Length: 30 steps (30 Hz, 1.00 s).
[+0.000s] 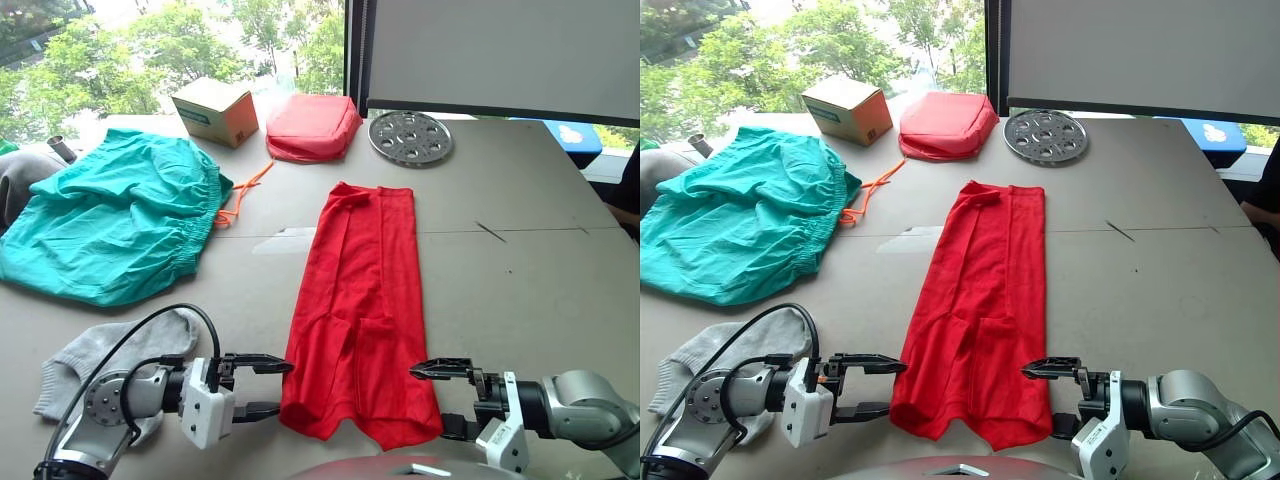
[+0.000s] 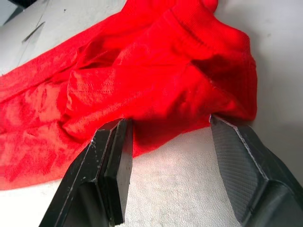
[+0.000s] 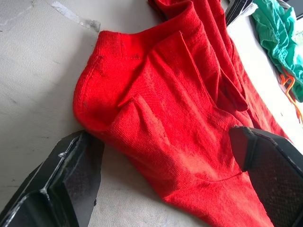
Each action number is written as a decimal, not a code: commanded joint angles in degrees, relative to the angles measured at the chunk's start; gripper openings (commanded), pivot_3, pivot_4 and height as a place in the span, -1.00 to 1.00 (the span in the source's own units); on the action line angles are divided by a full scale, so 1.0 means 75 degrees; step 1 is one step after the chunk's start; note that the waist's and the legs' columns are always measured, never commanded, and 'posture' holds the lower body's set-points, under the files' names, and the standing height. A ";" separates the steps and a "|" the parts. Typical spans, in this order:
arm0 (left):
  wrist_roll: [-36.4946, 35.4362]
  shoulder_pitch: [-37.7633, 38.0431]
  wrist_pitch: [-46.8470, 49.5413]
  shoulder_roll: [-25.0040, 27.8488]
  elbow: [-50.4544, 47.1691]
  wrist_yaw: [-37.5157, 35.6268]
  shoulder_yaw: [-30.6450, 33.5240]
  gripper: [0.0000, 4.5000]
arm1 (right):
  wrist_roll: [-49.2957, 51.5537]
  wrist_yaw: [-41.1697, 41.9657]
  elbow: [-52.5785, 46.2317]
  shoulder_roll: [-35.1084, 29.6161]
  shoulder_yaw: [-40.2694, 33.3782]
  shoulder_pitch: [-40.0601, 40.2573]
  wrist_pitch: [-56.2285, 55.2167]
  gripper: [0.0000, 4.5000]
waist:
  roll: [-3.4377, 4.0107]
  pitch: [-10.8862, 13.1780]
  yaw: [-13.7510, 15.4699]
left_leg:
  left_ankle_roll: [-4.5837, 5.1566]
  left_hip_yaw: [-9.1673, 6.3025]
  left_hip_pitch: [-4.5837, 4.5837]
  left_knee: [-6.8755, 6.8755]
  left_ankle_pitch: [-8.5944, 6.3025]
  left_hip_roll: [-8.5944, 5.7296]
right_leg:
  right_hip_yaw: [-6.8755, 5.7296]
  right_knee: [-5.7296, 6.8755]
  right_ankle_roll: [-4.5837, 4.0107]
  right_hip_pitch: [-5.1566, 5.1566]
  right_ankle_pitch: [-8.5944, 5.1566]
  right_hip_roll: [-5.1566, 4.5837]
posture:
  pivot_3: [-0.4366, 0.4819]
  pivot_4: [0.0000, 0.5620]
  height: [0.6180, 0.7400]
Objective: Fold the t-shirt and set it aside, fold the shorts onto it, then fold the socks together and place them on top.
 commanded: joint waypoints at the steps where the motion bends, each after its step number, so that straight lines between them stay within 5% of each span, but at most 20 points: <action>1: 0.0129 -0.0149 -0.0898 0.0166 0.0279 0.0192 -0.0054 0.24 | -0.0128 0.0019 -0.0100 -0.0068 0.0264 -0.0002 -0.0005 0.97 | 0.0000 0.0000 -0.0002 | 0.0000 0.0000 0.0001 0.0000 0.0000 0.0000 | 0.0000 0.0001 0.0000 0.0000 0.0000 0.0000 | -0.05 -0.47 0.98; 14: 0.0885 -0.1144 -0.2103 0.0307 0.0967 0.0974 -0.1004 0.24 | -0.0009 0.0134 -0.0051 -0.0142 0.0625 -0.0312 0.0214 0.97 | -0.0011 -0.0008 -0.0007 | 0.0001 0.0005 0.0008 0.0000 0.0001 0.0002 | 0.0000 0.0003 -0.0018 0.0010 0.0012 0.0011 | -0.05 -0.47 0.98; 17: 0.0836 -0.1164 -0.2079 0.0434 0.1003 0.1118 -0.1263 0.01 | 0.0121 0.0240 -0.0115 -0.0266 0.0671 -0.0252 0.0340 0.66 | -0.0012 -0.0008 -0.0009 | 0.0001 0.0005 0.0009 0.0001 0.0001 0.0002 | 0.0000 0.0004 -0.0017 0.0010 0.0011 0.0011 | -0.05 -0.47 0.98; 23: 0.0823 -0.1264 -0.1899 0.0584 0.0859 0.1456 -0.1525 -1.00 | 0.0372 0.0390 -0.0165 -0.0533 0.0747 -0.0285 0.0397 -0.54 | 0.0008 -0.0012 -0.0001 | 0.0001 0.0009 0.0010 0.0004 0.0001 0.0000 | 0.0002 0.0006 -0.0015 0.0011 0.0010 0.0007 | -0.05 -0.47 0.98; 25: 0.0772 -0.1226 -0.1796 0.0674 0.0741 0.1564 -0.1574 -1.00 | 0.0520 0.0490 -0.0123 -0.0614 0.0774 -0.0342 0.0437 -0.99 | 0.0010 -0.0010 -0.0003 | 0.0001 0.0014 0.0010 0.0005 0.0001 -0.0002 | 0.0007 0.0006 -0.0009 0.0012 0.0007 0.0007 | -0.05 -0.47 0.98; 30: 0.0442 -0.0827 -0.1410 0.0960 0.0382 0.1807 -0.1497 -1.00 | 0.1384 0.0676 -0.0234 -0.0808 0.0694 -0.0196 0.1038 -0.99 | 0.0010 -0.0010 0.0001 | 0.0002 0.0014 0.0009 0.0005 0.0001 -0.0001 | 0.0007 0.0008 -0.0012 0.0012 0.0009 0.0007 | -0.05 -0.47 0.98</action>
